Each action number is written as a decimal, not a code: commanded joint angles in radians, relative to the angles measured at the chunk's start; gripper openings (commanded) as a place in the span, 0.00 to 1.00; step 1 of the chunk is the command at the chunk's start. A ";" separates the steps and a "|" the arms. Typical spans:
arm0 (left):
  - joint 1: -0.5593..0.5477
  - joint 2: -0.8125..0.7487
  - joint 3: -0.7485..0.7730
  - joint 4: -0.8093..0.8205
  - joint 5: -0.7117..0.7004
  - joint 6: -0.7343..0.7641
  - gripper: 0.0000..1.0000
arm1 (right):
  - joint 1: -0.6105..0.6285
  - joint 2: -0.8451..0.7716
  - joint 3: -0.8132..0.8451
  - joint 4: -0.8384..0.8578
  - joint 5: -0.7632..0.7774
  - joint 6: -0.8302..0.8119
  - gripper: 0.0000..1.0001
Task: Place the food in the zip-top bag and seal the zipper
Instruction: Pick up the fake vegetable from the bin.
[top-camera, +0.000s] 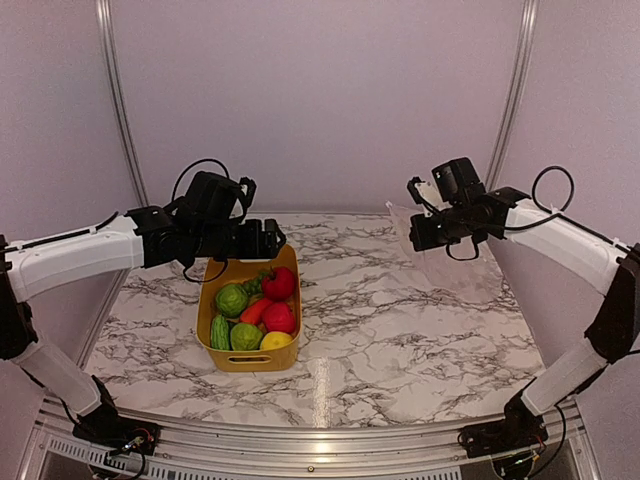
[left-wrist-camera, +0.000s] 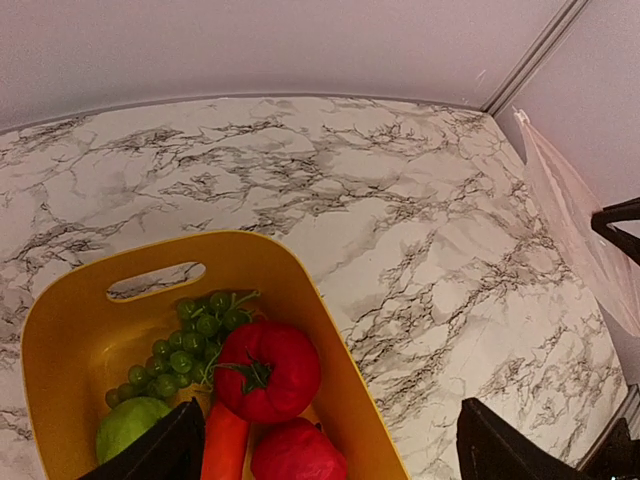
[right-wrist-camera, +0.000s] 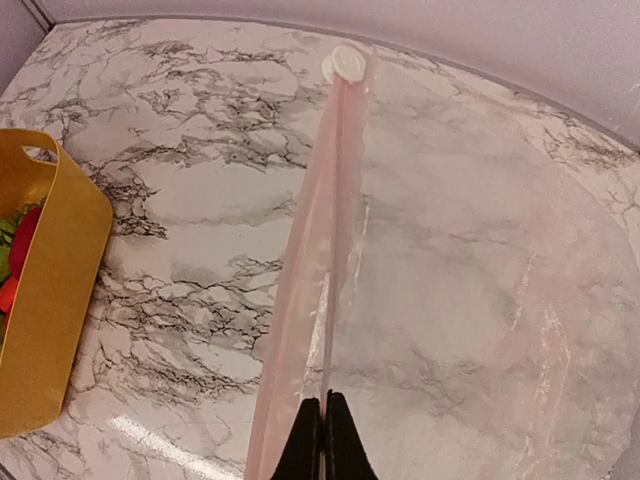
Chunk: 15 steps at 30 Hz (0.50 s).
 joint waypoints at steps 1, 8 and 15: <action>0.024 0.023 -0.015 -0.109 0.012 0.000 0.89 | 0.024 0.010 -0.039 0.046 -0.148 0.035 0.00; 0.040 0.089 -0.014 -0.153 0.075 0.006 0.88 | 0.042 0.023 -0.052 0.050 -0.218 0.040 0.00; 0.063 0.165 -0.002 -0.186 0.114 0.009 0.88 | 0.045 0.020 -0.058 0.066 -0.267 0.055 0.00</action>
